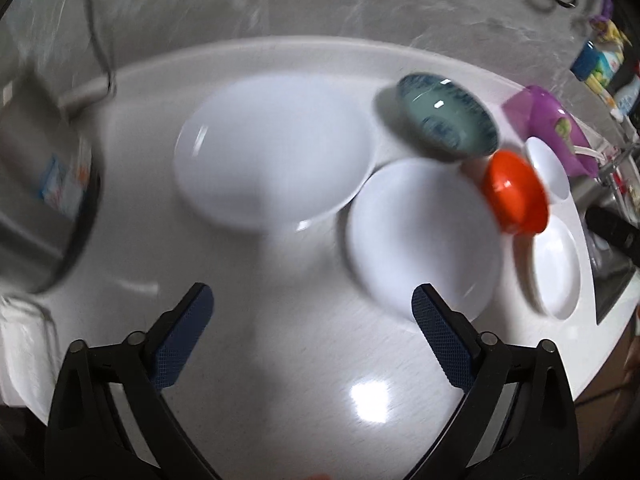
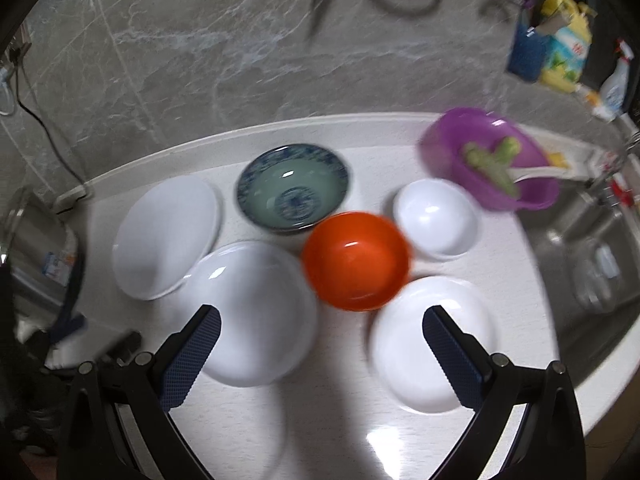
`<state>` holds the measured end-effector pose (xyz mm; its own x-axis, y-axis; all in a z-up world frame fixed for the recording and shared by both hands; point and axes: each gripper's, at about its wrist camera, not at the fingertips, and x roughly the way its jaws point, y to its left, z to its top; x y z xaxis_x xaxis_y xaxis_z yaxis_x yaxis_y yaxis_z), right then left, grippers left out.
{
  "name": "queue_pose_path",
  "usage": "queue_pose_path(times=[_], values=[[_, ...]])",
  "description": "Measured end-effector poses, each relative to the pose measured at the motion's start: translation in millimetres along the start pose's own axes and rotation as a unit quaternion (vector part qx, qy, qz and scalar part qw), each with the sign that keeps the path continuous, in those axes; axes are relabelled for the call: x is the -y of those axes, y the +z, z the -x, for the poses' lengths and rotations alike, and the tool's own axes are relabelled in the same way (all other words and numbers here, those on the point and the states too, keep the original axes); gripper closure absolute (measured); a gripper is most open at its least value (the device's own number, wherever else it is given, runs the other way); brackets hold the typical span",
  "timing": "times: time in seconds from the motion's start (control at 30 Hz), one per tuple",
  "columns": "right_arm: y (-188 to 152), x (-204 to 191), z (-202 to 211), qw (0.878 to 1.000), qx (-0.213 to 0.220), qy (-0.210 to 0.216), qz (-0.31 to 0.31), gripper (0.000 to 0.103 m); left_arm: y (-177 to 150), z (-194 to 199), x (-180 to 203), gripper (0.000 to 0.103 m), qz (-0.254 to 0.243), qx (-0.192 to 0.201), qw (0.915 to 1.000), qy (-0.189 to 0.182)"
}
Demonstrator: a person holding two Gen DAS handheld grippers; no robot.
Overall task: Organize plates and bowls
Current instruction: 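Move the left tool to the large white plate's rim while the right tool reaches its opposite rim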
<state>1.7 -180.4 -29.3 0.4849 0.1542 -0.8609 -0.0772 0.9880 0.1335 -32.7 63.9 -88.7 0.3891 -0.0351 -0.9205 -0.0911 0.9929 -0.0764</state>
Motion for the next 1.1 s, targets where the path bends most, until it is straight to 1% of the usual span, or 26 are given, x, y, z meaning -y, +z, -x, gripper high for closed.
queue_pose_path(times=[0.07, 0.13, 0.17, 0.2, 0.23, 0.3, 0.33, 0.37, 0.4, 0.43, 0.47, 0.5, 0.53, 0.57, 0.6, 0.63, 0.67, 0.7, 0.73, 0.8, 0.87, 0.93, 1.0, 1.07, 1.1], values=[[0, -8, -10, 0.999, -0.008, 0.041, -0.003, 0.002, -10, -10, -28, 0.009, 0.023, -0.009, 0.9996, -0.016], [3, -19, -21, 0.996, -0.017, 0.092, -0.010, 0.002, -16, -17, -64, 0.010, 0.069, -0.010, 0.9964, -0.049], [5, -23, -28, 0.991, -0.026, 0.126, -0.020, 0.002, -16, -19, -76, 0.010, 0.080, -0.009, 0.9955, -0.049], [9, -27, -36, 0.986, -0.034, 0.160, -0.033, 0.002, -14, -21, -86, 0.010, 0.076, -0.007, 0.9961, -0.045], [13, -30, -43, 0.980, -0.040, 0.190, -0.044, 0.004, -12, -22, -91, 0.010, 0.061, -0.001, 0.9971, -0.044], [24, -36, -57, 0.967, -0.041, 0.243, -0.067, 0.007, -6, -24, -98, 0.010, 0.030, 0.013, 0.9976, -0.062], [29, -38, -64, 0.959, -0.042, 0.269, -0.083, 0.008, -3, -25, -100, 0.010, 0.021, 0.013, 0.9973, -0.070], [34, -38, -72, 0.946, -0.047, 0.301, -0.107, 0.008, 0, -28, -104, 0.010, 0.016, 0.008, 0.9962, -0.086], [39, -39, -80, 0.933, -0.053, 0.331, -0.128, 0.008, 6, -31, -109, 0.010, 0.021, -0.001, 0.9941, -0.106], [44, -41, -87, 0.923, -0.058, 0.352, -0.142, 0.011, 14, -35, -116, 0.010, 0.036, -0.010, 0.9928, -0.114], [48, -44, -93, 0.920, -0.059, 0.358, -0.145, 0.015, 26, -39, -119, 0.010, 0.048, -0.019, 0.9929, -0.107], [52, -47, -98, 0.920, -0.060, 0.359, -0.142, 0.017, 38, -45, -125, 0.010, 0.062, -0.026, 0.9928, -0.099], [55, -50, -104, 0.922, -0.066, 0.355, -0.139, 0.021, 48, -49, -131, 0.010, 0.070, -0.023, 0.9921, -0.101], [59, -55, -109, 0.922, -0.075, 0.353, -0.138, 0.030, 62, -53, -139, 0.010, 0.076, -0.014, 0.9911, -0.109], [62, -57, -117, 0.922, -0.084, 0.354, -0.135, 0.034, 75, -58, -144, 0.010, 0.074, -0.009, 0.9915, -0.106], [65, -59, -123, 0.922, -0.092, 0.353, -0.132, 0.042, 86, -61, -147, 0.010, 0.069, -0.007, 0.9928, -0.097], [69, -62, -133, 0.925, -0.101, 0.343, -0.127, 0.046, 97, -66, -148, 0.010, 0.060, -0.005, 0.9946, -0.085], [72, -64, -138, 0.927, -0.106, 0.337, -0.125, 0.047, 109, -72, -149, 0.010, 0.049, -0.006, 0.9964, -0.069], [74, -65, -144, 0.926, -0.112, 0.340, -0.123, 0.050, 119, -78, -151, 0.010, 0.043, -0.008, 0.9976, -0.054], [77, -71, -157, 0.924, -0.123, 0.341, -0.121, 0.051, 135, -88, -159, 0.011, 0.041, -0.007, 0.9980, -0.047], [76, -72, -170, 0.925, -0.131, 0.335, -0.123, 0.051, 147, -100, -169, 0.023, 0.042, -0.017, 0.9980, -0.044], [74, -69, -180, 0.931, -0.134, 0.317, -0.124, 0.051, 150, -110, -175, 0.027, 0.043, -0.026, 0.9977, -0.046], [73, -65, -185, 0.938, -0.130, 0.296, -0.127, 0.051, 154, -119, -180, 0.027, 0.040, -0.033, 0.9975, -0.049], [72, -57, -189, 0.938, -0.129, 0.289, -0.140, 0.051, 155, -126, -183, 0.027, 0.036, -0.039, 0.9975, -0.046], [72, -55, -190, 0.940, -0.128, 0.283, -0.141, 0.051, 158, -132, -191, 0.028, 0.038, -0.041, 0.9973, -0.048]])
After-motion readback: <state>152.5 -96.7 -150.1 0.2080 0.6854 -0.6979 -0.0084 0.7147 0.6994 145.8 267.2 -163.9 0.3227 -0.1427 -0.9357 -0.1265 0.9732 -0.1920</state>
